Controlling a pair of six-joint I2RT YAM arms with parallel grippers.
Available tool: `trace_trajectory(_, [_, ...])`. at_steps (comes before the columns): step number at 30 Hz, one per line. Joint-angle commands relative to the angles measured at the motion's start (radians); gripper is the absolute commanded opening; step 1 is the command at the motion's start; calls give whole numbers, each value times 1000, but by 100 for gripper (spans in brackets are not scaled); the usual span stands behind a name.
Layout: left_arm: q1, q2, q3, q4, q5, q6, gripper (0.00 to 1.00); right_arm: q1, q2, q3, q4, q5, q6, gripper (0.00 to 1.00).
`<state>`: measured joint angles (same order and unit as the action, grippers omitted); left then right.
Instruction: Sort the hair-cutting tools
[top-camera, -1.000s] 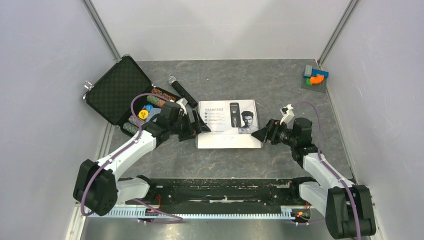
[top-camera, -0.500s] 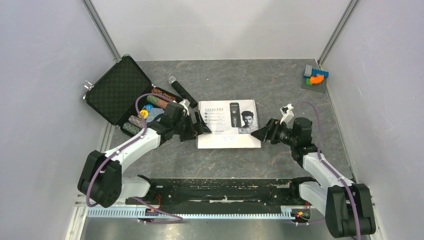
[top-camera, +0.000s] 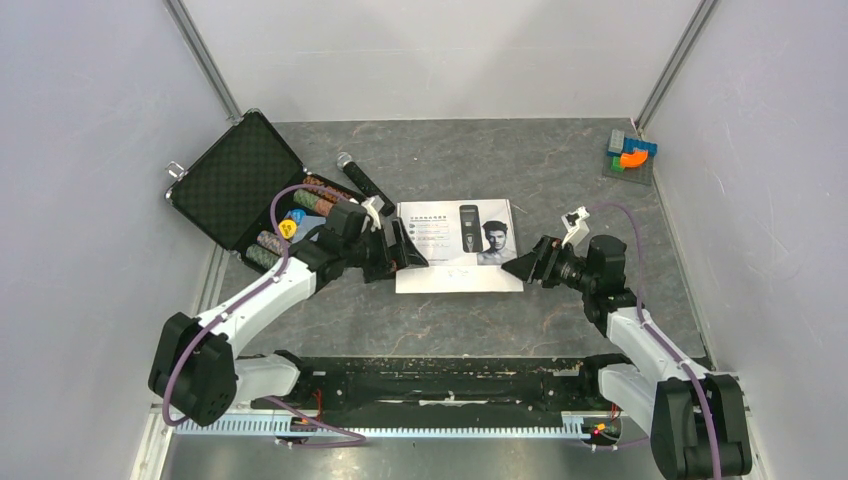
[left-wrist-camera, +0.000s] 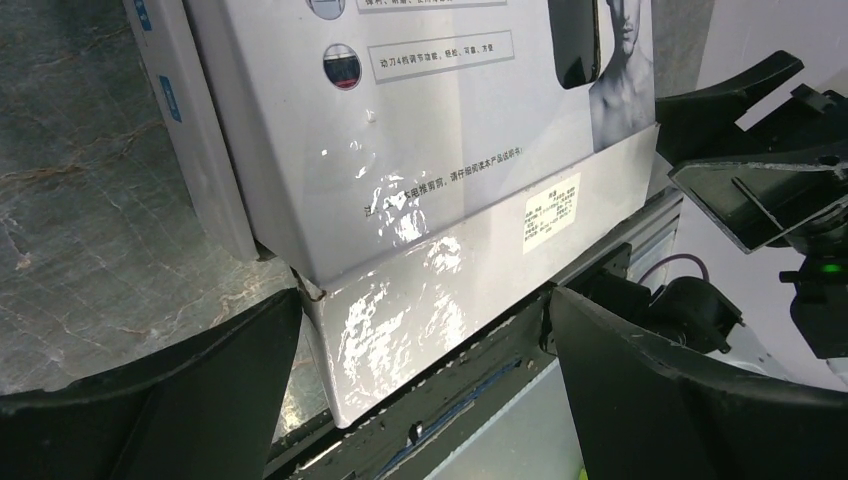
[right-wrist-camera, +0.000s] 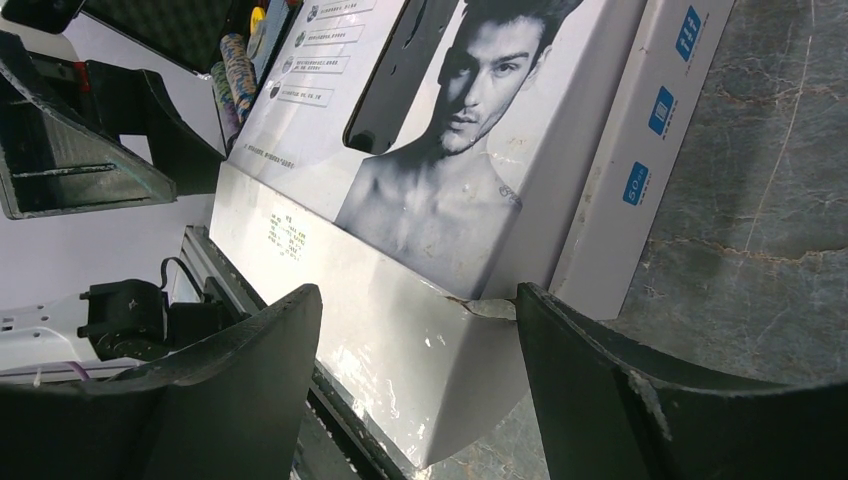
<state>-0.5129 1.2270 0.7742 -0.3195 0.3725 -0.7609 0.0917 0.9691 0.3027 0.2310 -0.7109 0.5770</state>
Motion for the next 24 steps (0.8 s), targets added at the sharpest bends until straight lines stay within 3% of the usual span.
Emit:
trace_trajectory(1, [-11, -13, 39, 2, 54, -38, 100, 0, -12, 23, 34, -15, 14, 74])
trace_trajectory(16, [-18, -56, 54, -108, -47, 13, 100, 0, 8, -9, 50, -3, 2, 74])
trace_trajectory(24, [-18, -33, 19, -78, -54, 12, 100, 0, 25, -30, 65, 17, -17, 74])
